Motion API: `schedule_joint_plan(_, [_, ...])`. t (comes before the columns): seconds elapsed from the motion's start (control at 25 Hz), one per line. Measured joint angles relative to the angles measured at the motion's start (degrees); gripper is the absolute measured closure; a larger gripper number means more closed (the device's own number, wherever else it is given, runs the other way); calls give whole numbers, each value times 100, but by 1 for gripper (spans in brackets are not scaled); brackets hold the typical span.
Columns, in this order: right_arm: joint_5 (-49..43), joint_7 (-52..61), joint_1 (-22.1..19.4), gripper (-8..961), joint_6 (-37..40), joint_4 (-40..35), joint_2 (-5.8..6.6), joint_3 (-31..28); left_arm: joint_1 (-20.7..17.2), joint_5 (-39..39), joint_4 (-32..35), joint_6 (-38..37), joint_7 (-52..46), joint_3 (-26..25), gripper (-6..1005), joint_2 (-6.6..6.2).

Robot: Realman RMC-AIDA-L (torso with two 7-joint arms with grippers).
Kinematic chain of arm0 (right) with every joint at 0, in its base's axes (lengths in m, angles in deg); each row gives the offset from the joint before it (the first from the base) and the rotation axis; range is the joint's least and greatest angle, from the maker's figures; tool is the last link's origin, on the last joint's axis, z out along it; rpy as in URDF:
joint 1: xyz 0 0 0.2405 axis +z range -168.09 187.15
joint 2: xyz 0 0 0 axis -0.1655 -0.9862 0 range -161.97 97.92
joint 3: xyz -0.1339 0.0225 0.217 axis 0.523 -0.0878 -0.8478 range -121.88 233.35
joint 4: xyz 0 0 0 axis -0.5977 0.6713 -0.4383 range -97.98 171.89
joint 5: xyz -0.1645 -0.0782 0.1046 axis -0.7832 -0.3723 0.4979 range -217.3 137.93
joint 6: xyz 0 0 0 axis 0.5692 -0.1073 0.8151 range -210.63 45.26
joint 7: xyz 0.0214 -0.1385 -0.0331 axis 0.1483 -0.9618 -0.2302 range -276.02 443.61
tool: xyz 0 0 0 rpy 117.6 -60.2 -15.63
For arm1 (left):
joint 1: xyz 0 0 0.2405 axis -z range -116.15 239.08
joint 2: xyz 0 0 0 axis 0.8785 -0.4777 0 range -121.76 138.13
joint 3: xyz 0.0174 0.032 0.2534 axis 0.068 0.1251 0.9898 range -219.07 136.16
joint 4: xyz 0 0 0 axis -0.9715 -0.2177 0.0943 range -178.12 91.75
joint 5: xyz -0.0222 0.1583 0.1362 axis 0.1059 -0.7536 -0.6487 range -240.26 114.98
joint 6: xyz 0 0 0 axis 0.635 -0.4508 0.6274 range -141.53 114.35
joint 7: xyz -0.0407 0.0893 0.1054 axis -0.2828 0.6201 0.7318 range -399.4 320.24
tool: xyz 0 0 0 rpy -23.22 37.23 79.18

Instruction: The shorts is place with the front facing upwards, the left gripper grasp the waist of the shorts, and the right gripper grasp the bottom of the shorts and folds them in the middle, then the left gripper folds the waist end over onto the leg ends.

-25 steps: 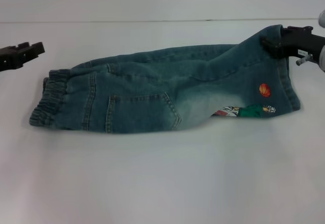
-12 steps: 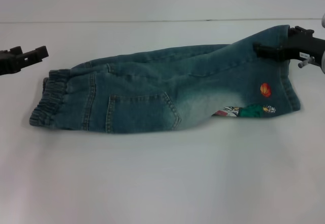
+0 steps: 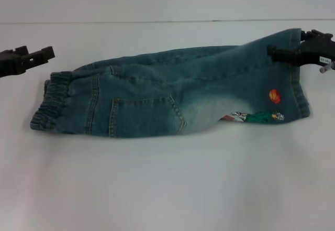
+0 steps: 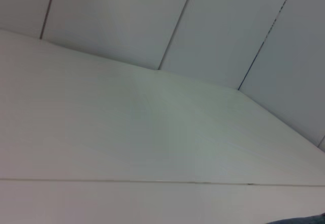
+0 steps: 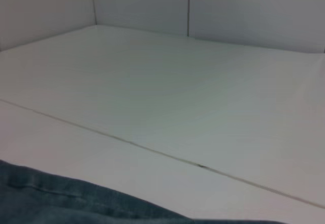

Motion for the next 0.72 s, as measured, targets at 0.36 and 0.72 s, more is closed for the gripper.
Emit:
schedule_joint_plan(0.36, [-591,701,-201,5,186,-487,11,124,3,0,0,-82,4,33,108,0])
schedule_joint_plan(0.72, [-675,1067,-471,6,498,-967,-19,160,-77,-12,200,-306,64,13,108,15])
